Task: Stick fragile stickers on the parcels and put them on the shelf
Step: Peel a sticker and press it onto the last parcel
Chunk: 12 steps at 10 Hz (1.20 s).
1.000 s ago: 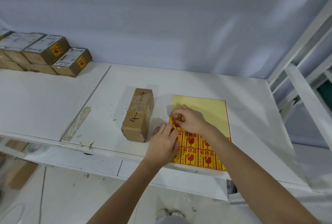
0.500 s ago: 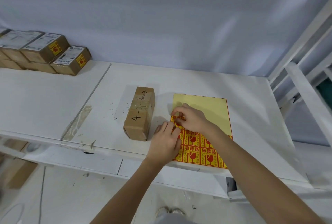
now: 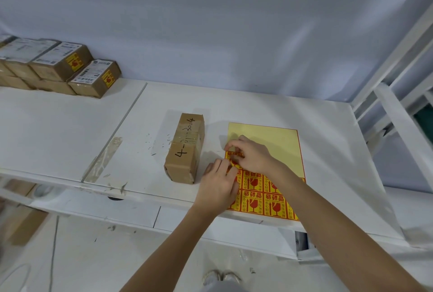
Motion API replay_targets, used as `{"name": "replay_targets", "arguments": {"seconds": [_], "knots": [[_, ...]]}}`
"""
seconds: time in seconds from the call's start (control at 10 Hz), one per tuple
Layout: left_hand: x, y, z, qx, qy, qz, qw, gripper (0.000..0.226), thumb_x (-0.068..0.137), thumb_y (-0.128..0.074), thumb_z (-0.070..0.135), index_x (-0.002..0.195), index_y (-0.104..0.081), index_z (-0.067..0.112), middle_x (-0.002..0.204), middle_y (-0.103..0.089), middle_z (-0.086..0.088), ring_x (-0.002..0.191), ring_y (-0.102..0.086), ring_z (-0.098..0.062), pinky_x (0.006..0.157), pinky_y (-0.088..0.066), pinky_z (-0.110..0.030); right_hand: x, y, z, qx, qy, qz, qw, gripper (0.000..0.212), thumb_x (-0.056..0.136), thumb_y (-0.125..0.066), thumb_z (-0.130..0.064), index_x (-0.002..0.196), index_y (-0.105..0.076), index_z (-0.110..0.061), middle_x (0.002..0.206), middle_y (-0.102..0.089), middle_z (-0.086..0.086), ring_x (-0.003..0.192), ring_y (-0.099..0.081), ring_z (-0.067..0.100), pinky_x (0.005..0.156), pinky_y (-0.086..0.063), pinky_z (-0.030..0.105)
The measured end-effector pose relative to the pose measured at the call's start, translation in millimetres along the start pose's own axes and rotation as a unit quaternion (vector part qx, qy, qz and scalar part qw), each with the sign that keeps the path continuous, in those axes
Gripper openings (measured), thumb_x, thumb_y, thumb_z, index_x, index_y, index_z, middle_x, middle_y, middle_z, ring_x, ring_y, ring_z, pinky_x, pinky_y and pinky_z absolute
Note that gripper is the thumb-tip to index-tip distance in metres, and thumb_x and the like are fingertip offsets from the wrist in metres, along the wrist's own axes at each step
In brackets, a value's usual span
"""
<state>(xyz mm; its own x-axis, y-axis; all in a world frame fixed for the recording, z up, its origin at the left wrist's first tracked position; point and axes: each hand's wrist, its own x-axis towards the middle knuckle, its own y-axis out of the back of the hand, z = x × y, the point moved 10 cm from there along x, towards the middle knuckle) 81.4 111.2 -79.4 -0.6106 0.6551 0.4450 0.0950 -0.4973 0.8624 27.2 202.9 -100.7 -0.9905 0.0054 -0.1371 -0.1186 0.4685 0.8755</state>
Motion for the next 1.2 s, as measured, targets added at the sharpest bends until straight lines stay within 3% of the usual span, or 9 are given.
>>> {"name": "replay_targets", "arguments": {"seconds": [0.5,0.7,0.9,1.0,1.2], "knots": [[0,0,-1,-0.006,0.0,0.001,1.0,0.019,0.084,-0.047,0.02,0.086,-0.063,0.009,0.087,-0.059,-0.007,0.08,-0.056,-0.021,0.067,-0.05,-0.031,0,1,-1,0.006,-0.004,0.0,1.0,0.022,0.091,-0.056,-0.021,0.11,-0.052,-0.031,0.099,-0.048,-0.006,0.084,-0.052,0.014,0.067,-0.038,0.028],[0,2,0,-0.001,-0.002,0.003,1.0,0.02,0.083,-0.047,0.021,0.086,-0.063,0.01,0.087,-0.059,-0.006,0.081,-0.056,-0.021,0.068,-0.05,-0.031,-1,-1,0,-0.011,-0.006,0.005,1.0,0.041,0.093,-0.053,-0.025,0.132,-0.046,-0.036,0.106,-0.045,-0.006,0.092,-0.05,0.012,0.072,-0.041,0.029],[0,1,0,-0.003,0.004,-0.003,1.0,0.021,0.083,-0.046,0.022,0.086,-0.063,0.01,0.088,-0.059,-0.007,0.081,-0.057,-0.022,0.068,-0.052,-0.032,-4,1,2,-0.004,-0.004,0.036,0.999,0.027,0.093,-0.054,-0.028,0.118,-0.058,-0.036,0.103,-0.047,-0.006,0.093,-0.051,0.012,0.072,-0.043,0.027],[0,0,0,-0.005,0.006,-0.007,1.0,0.022,0.084,-0.045,0.022,0.086,-0.063,0.01,0.088,-0.059,-0.006,0.081,-0.057,-0.021,0.067,-0.052,-0.032,-7,2,2,0.01,-0.004,0.057,0.998,0.022,0.092,-0.055,-0.028,0.112,-0.06,-0.035,0.097,-0.046,-0.009,0.086,-0.048,0.008,0.069,-0.038,0.025],[0,4,1,-0.005,-0.003,0.008,1.0,0.018,0.083,-0.048,0.021,0.083,-0.063,0.01,0.086,-0.059,-0.006,0.078,-0.055,-0.02,0.065,-0.05,-0.03,-13,8,3,0.069,-0.004,0.097,0.993,0.007,0.086,-0.064,-0.03,0.09,-0.058,-0.031,0.096,-0.051,-0.011,0.081,-0.05,0.004,0.073,-0.042,0.026]]}}
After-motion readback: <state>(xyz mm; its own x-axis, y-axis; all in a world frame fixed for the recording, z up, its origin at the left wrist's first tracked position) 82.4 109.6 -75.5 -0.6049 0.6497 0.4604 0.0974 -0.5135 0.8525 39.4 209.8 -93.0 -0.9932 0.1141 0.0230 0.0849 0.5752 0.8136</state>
